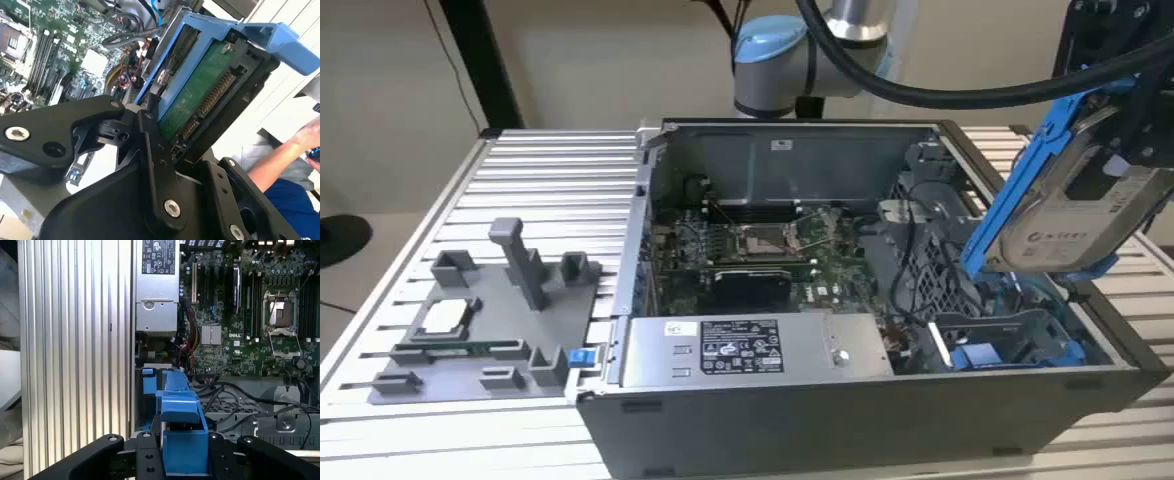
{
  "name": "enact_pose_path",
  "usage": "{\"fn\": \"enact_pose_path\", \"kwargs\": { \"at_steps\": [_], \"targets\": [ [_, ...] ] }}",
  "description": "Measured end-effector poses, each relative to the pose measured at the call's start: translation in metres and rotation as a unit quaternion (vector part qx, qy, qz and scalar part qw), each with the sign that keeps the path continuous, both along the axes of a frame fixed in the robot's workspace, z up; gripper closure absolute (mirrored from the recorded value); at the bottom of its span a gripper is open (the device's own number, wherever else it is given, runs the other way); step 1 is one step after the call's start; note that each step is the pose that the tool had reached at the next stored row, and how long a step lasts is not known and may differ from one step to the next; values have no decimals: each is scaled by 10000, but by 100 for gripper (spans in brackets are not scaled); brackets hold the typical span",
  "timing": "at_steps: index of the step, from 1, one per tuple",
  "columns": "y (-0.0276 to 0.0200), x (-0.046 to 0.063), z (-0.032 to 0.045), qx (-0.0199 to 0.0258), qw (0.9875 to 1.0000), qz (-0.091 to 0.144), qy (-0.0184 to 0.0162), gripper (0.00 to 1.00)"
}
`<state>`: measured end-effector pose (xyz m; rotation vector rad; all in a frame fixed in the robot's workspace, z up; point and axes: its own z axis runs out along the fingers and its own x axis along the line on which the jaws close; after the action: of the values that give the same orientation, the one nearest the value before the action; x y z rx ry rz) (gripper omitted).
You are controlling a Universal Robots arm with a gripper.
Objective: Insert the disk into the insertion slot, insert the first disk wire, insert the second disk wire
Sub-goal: 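Insert the disk into the insertion slot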
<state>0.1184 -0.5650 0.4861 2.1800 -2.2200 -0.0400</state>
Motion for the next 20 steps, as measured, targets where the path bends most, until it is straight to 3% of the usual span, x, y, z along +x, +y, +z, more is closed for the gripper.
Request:
{"fn": "enact_pose_path", "kwargs": {
  "at_steps": [14, 20],
  "targets": [
    [-5, 0, -2, 0, 10000, 0, 0, 100],
    [-110, 20, -30, 0, 10000, 0, 0, 100]
  ]
}}
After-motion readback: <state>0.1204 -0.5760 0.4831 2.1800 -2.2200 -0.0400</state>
